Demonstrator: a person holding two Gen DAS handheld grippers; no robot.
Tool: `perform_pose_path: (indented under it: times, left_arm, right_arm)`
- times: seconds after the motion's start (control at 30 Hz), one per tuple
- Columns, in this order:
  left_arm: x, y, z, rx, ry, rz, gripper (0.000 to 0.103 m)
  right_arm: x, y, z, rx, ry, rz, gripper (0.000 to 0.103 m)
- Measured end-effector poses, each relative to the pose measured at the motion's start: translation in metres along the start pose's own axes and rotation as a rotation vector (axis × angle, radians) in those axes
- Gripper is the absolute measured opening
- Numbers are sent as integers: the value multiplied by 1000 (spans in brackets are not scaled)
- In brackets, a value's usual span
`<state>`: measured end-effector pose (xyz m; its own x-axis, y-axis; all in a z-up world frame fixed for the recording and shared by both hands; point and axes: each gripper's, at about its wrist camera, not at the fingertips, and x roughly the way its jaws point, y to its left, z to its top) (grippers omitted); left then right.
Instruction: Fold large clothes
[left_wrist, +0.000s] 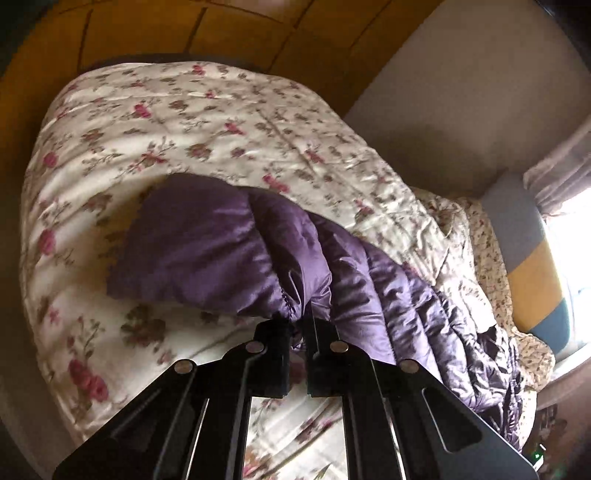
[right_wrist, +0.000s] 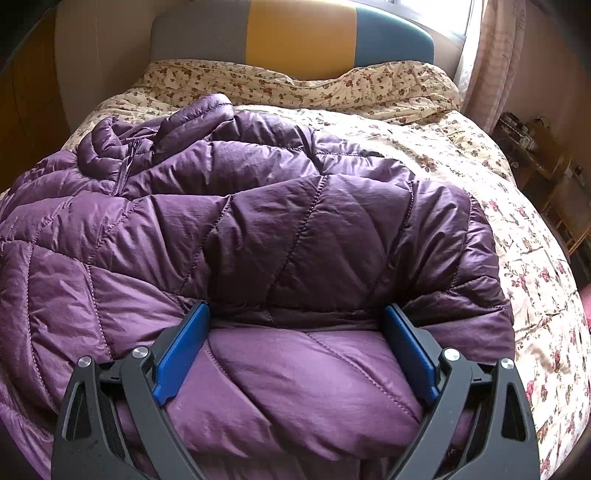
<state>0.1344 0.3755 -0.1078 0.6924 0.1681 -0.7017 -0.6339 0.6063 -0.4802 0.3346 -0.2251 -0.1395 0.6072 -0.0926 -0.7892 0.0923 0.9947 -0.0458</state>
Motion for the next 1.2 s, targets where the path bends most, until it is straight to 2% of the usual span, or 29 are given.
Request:
perform_pose_path:
  times: [0.13, 0.2, 0.33, 0.47, 0.63, 0.73, 0.93, 1.2]
  left_arm:
    - [-4, -13, 6, 19, -31, -54, 5]
    - [-9, -31, 6, 66, -37, -97, 5]
    - [-20, -78, -3, 176, -42, -192, 5]
    - [-19, -132, -16, 262, -14, -282, 5]
    - [-9, -202, -46, 361, 53, -402, 5]
    - [2, -253, -77, 441, 121, -485, 5]
    - [19, -327, -138, 568, 245, -602, 5]
    - [44, -389, -200, 662, 399, -720, 5]
  right_arm:
    - [1, 0, 0, 0, 0, 1, 93]
    - [1, 0, 0, 0, 0, 1, 93]
    - [1, -1, 0, 1, 0, 3, 93]
    - [1, -1, 0, 1, 0, 3, 93]
    - [1, -1, 0, 3, 0, 6, 94]
    - [2, -1, 1, 10, 1, 14, 94]
    - [3, -1, 1, 11, 2, 16, 94]
    - [3, -2, 1, 13, 1, 18, 94]
